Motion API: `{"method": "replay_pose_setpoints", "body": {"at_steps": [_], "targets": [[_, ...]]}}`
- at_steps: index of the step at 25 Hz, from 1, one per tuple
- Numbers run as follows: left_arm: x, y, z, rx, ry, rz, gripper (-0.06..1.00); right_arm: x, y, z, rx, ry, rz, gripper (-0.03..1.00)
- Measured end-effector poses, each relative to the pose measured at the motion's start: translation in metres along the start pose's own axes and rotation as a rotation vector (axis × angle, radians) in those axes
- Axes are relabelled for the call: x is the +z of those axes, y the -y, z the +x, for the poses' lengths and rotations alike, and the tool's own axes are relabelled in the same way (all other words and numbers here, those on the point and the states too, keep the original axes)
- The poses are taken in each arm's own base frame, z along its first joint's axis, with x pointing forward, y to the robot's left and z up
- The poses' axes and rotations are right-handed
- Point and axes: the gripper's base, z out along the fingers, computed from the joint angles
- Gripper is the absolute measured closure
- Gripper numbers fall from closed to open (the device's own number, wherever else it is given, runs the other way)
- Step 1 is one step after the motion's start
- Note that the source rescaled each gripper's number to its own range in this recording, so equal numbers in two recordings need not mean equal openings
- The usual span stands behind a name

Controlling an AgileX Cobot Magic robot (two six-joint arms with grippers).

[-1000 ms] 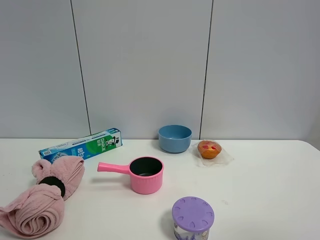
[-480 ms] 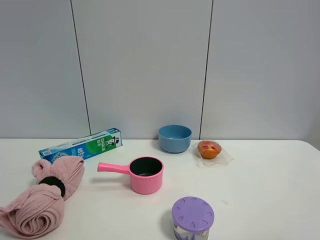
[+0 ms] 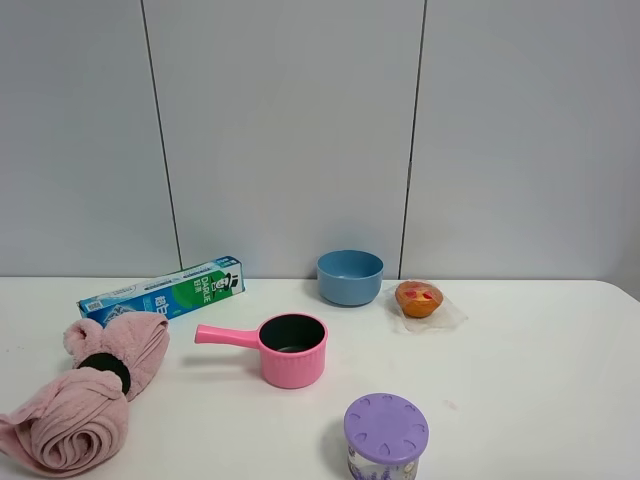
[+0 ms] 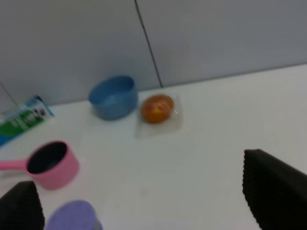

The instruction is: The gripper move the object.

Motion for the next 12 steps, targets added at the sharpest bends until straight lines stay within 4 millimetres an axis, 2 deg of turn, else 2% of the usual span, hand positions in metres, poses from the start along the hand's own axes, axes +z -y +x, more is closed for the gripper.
{"method": "replay_pose_setpoints", "body": {"at_steps": [3, 7, 12], "targets": [[0.0, 0.0, 0.0, 0.0, 0.0, 0.0, -0.06, 0.002, 0.002, 0.01, -0.015, -0.14, 0.034, 0.23], [0.0, 0.0, 0.0, 0.0, 0.0, 0.0, -0.06, 0.006, -0.003, 0.023, -0.013, -0.248, -0.025, 0.42], [0.0, 0.0, 0.0, 0.0, 0.0, 0.0, -0.06, 0.006, -0.005, 0.026, -0.028, -0.264, -0.056, 0.46]]}}
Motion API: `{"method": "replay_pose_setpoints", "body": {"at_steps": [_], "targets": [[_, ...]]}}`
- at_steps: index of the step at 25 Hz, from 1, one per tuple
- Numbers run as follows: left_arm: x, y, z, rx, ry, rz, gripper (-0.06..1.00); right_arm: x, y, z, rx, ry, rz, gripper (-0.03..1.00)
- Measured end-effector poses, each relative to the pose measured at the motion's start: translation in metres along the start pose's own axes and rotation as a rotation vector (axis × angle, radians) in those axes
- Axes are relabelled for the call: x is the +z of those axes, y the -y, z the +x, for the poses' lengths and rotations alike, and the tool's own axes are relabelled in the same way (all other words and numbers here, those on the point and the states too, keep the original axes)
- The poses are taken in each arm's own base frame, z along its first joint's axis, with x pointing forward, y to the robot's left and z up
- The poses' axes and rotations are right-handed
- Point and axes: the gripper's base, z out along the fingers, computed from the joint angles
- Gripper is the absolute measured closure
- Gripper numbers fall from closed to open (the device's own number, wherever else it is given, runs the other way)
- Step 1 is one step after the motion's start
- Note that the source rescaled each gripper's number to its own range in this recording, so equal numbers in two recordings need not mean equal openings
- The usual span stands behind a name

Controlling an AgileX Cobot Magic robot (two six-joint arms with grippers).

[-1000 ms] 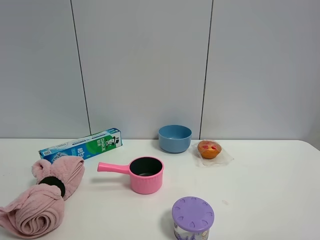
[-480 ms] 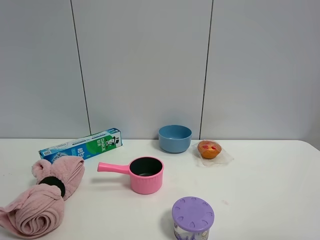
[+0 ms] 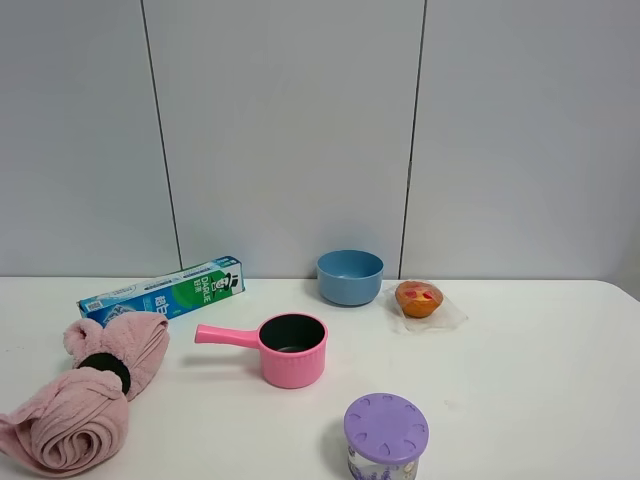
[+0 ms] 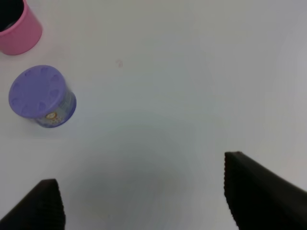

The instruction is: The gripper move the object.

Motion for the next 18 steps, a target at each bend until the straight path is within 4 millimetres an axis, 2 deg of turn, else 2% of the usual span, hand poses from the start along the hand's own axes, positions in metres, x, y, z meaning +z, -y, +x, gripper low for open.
{"method": "replay_pose_setpoints", "body": {"at_steps": [4, 11, 14, 18], "targets": [[0.0, 0.0, 0.0, 0.0, 0.0, 0.0, -0.06, -0.007, 0.004, 0.003, -0.004, 0.058, 0.041, 0.46], [0.0, 0.0, 0.0, 0.0, 0.0, 0.0, -0.06, -0.02, 0.009, 0.013, 0.137, 0.168, 0.248, 0.46], [0.0, 0.0, 0.0, 0.0, 0.0, 0.0, -0.06, -0.021, 0.008, 0.014, 0.209, 0.183, 0.361, 0.46], [0.0, 0.0, 0.0, 0.0, 0.0, 0.0, -0.06, -0.022, 0.007, 0.014, 0.251, 0.19, 0.43, 0.46]]}}
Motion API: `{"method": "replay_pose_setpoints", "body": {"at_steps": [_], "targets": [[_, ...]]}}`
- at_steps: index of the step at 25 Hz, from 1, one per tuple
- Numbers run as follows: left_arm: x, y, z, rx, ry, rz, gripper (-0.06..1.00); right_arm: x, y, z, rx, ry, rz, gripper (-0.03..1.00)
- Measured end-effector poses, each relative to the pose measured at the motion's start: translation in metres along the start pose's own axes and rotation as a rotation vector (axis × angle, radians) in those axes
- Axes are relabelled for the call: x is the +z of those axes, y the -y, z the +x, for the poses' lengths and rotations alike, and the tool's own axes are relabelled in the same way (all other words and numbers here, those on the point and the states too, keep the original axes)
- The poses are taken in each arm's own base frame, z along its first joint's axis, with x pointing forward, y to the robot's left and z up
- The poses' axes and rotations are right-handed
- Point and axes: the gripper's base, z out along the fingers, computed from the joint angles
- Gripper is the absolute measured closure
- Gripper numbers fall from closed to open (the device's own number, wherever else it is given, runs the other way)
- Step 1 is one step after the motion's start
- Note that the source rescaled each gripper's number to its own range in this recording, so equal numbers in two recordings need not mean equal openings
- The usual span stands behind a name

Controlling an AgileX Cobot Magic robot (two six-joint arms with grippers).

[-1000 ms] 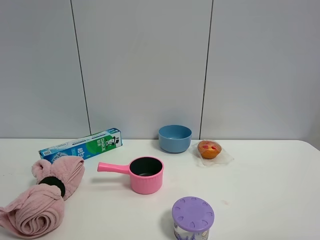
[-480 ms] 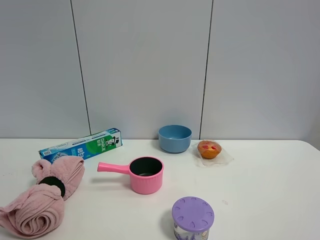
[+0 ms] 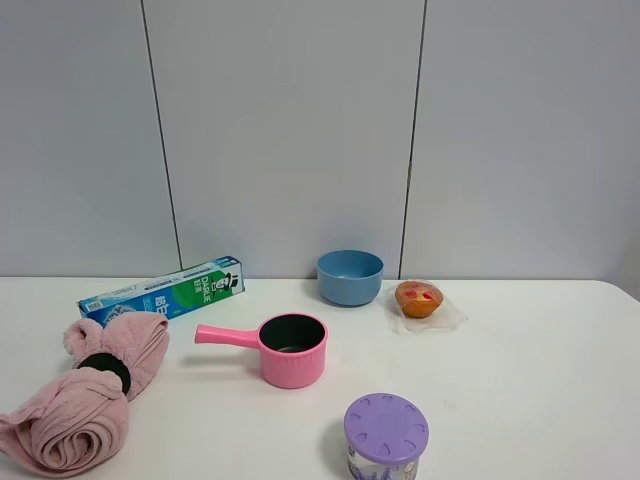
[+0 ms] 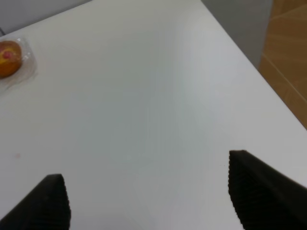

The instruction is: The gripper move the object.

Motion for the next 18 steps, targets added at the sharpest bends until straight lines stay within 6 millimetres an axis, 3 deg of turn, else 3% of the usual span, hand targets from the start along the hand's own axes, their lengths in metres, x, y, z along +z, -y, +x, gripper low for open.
{"method": "replay_pose_setpoints", "body": {"at_steps": [4, 10, 18], "targets": [[0.0, 0.0, 0.0, 0.0, 0.0, 0.0, -0.06, 0.0, -0.001, 0.0, -0.019, -0.002, -0.01, 0.46], [0.0, 0.0, 0.0, 0.0, 0.0, 0.0, -0.06, -0.001, -0.012, 0.002, -0.204, -0.009, -0.134, 0.46], [0.0, 0.0, 0.0, 0.001, 0.0, 0.0, -0.06, 0.0, -0.008, 0.001, -0.16, -0.008, -0.089, 0.46]]}}
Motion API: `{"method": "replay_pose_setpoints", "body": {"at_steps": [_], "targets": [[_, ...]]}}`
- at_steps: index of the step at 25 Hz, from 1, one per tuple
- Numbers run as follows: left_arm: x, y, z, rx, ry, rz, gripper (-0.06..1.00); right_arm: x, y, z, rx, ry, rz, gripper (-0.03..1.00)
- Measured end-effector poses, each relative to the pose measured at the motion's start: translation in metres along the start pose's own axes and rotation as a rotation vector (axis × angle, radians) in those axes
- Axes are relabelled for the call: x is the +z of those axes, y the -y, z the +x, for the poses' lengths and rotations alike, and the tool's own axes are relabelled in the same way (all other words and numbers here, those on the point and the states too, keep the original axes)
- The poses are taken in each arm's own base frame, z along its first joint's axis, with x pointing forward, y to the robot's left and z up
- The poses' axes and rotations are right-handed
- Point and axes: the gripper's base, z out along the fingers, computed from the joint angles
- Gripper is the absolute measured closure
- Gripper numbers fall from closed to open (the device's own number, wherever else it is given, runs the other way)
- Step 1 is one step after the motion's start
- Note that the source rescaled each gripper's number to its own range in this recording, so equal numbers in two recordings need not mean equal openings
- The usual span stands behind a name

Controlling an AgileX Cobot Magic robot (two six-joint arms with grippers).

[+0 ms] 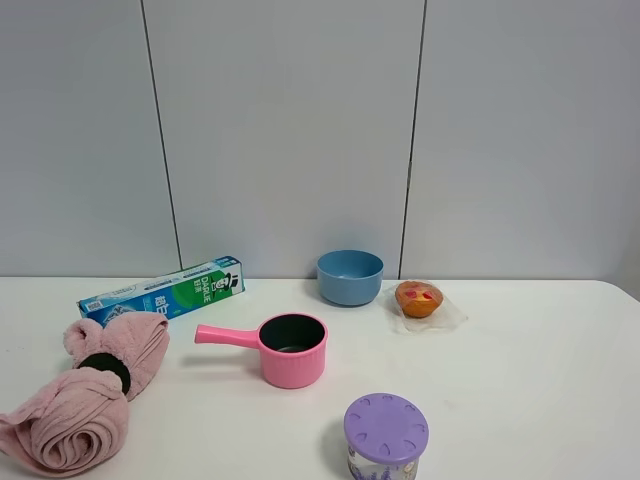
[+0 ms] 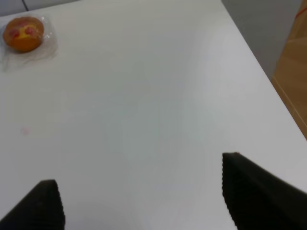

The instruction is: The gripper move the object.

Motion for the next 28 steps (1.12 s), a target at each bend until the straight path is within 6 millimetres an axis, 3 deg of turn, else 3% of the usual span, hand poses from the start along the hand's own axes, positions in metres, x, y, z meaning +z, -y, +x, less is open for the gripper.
{"method": "replay_pose_setpoints", "body": {"at_steps": [28], "targets": [[0.0, 0.0, 0.0, 0.0, 0.0, 0.0, -0.06, 0.0, 0.0005, 0.0, 0.011, 0.0, 0.005, 0.46]]}}
